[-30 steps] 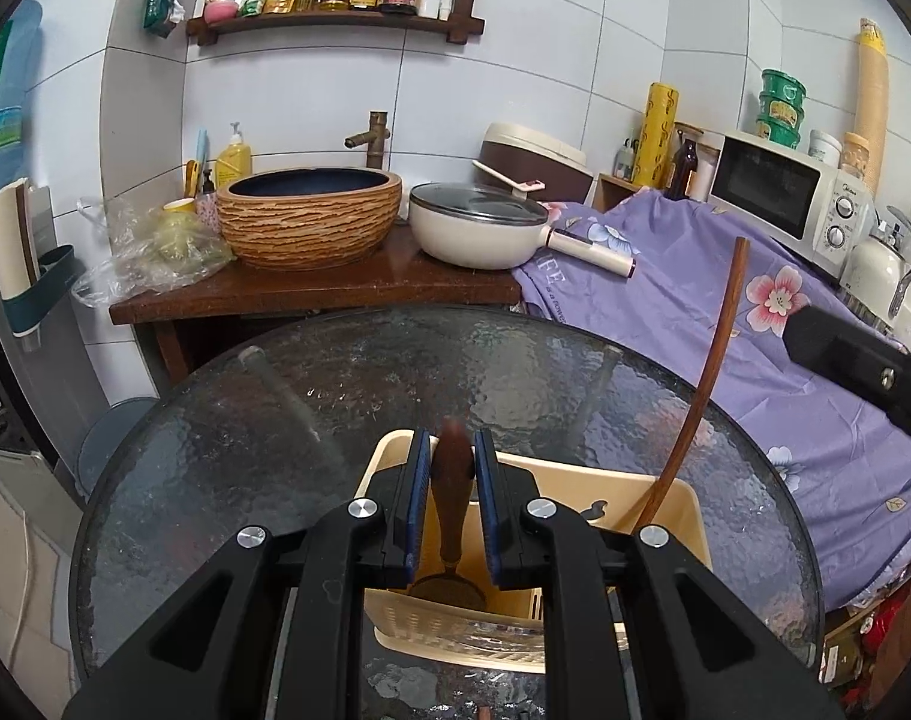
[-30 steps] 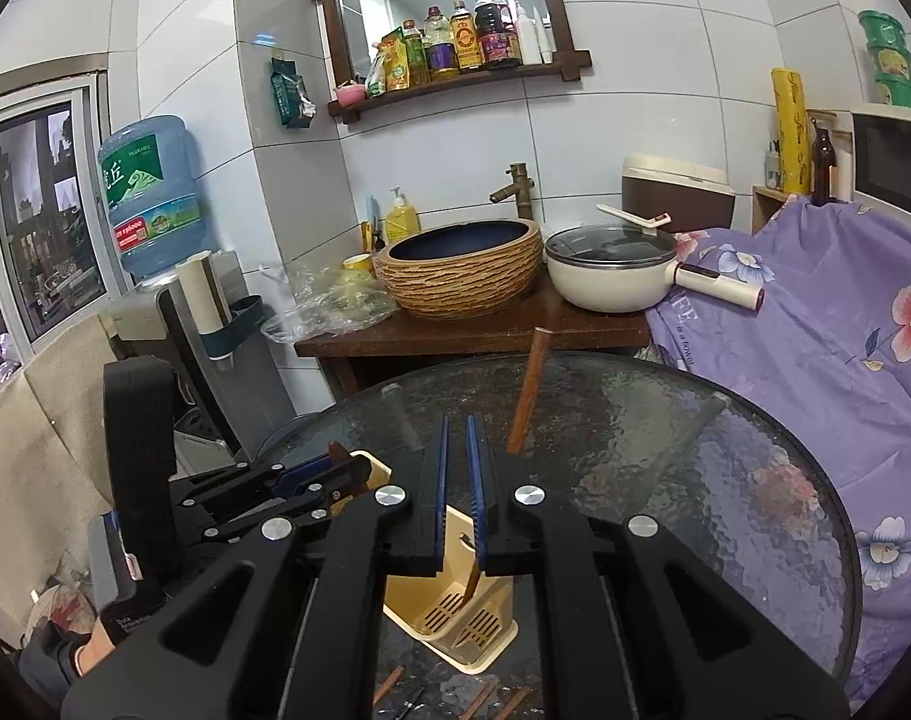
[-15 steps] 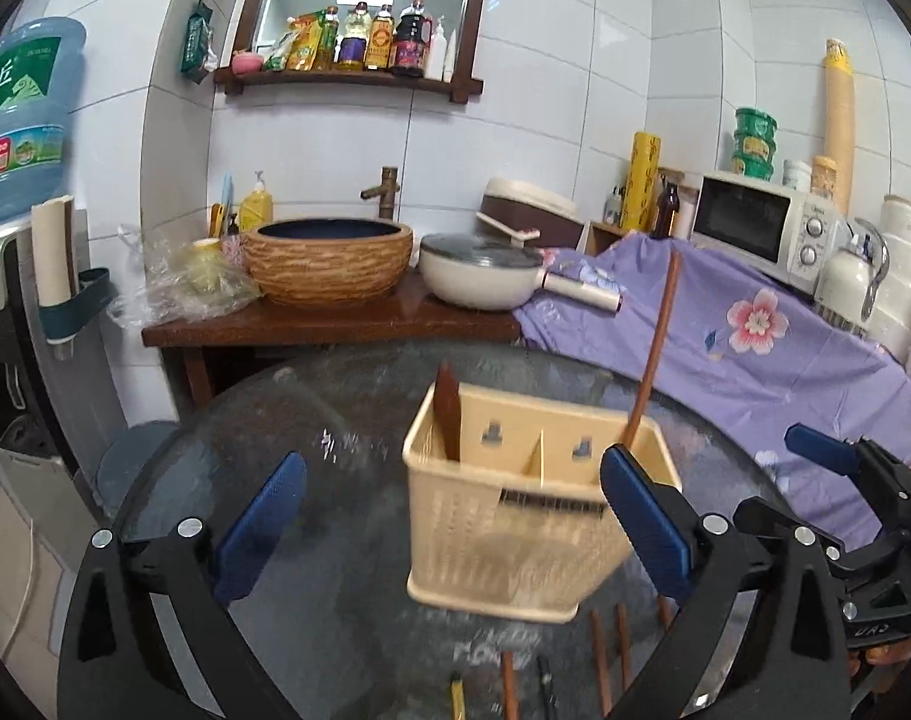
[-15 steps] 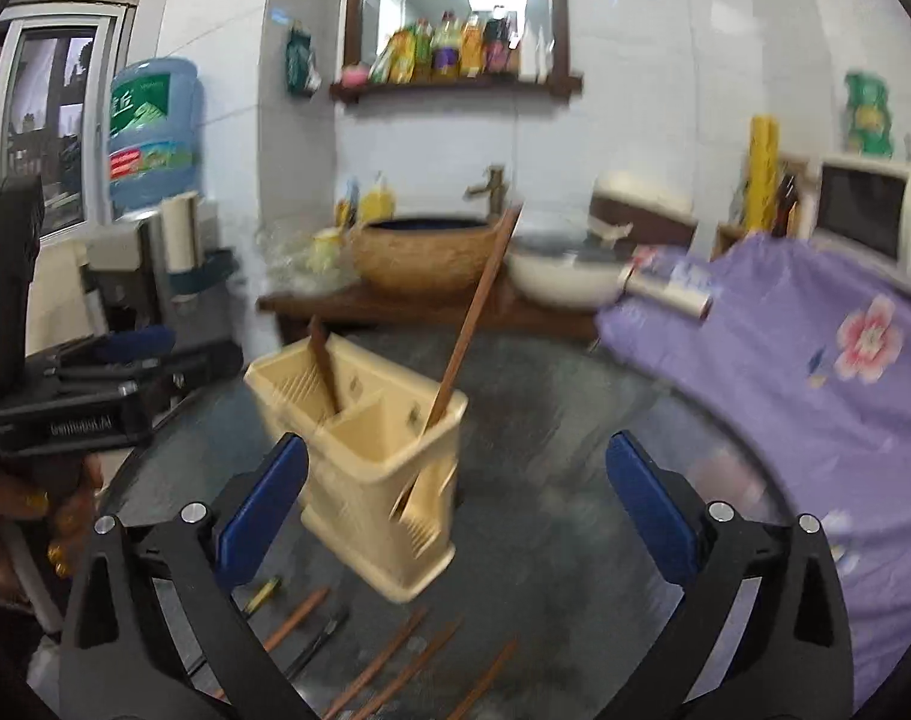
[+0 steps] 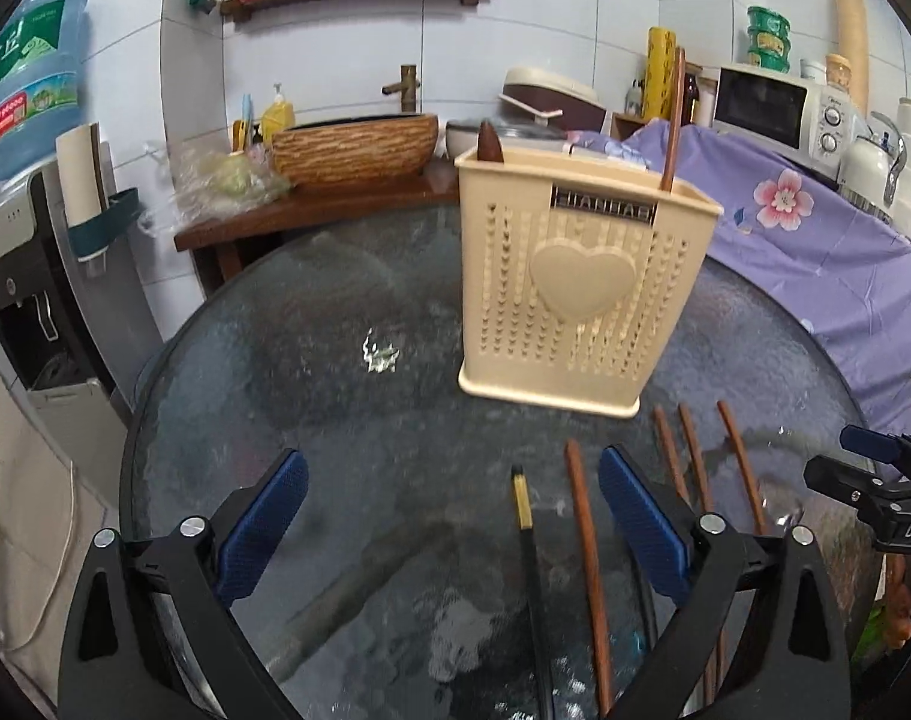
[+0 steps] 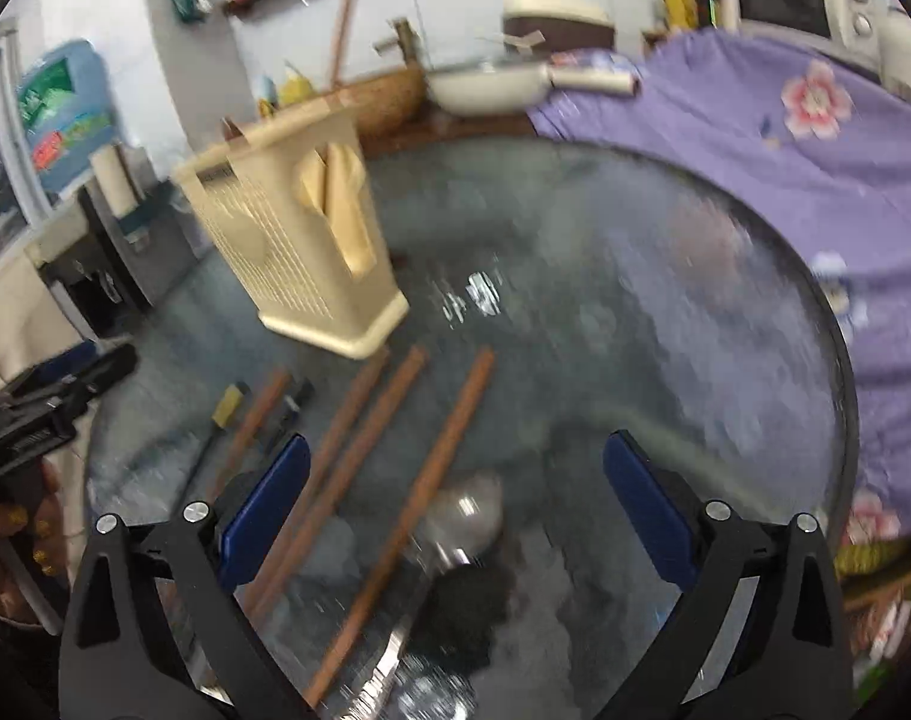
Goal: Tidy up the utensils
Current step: 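Withdraw both tools from the basket back toward the utensils on the table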
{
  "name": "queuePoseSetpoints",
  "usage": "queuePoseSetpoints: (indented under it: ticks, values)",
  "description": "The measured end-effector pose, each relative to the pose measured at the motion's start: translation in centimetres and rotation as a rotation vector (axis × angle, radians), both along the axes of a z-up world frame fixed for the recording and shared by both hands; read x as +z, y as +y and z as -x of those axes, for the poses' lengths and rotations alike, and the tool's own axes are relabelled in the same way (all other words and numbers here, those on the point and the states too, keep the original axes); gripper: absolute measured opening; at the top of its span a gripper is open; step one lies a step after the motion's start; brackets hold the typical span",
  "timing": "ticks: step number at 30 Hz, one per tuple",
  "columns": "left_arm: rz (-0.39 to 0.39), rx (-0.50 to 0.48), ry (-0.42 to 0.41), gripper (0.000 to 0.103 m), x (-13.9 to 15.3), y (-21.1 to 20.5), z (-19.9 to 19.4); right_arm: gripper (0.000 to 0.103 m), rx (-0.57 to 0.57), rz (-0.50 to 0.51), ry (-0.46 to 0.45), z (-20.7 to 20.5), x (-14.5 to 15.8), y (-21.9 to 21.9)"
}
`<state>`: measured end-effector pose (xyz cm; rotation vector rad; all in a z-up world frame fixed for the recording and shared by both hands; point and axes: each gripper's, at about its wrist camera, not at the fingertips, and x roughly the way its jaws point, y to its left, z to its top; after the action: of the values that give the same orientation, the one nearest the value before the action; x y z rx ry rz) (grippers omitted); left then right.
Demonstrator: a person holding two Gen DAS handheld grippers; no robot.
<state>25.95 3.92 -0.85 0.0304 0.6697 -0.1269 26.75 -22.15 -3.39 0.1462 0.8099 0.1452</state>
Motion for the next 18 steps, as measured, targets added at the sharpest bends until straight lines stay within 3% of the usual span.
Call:
queuePoseSetpoints:
  ticks: [13,18]
  values:
    - [0.014,-0.063,0.121,0.061,-3.1,-0.5,1.4,0.075,-0.001,0.096,0.094,1.9,-2.1,1.7]
    - [0.008,-0.084,0.134,0.058,-3.5,-1.2,1.5,0.066,0.011,0.119,0.124,1.9,-2.8,2.4]
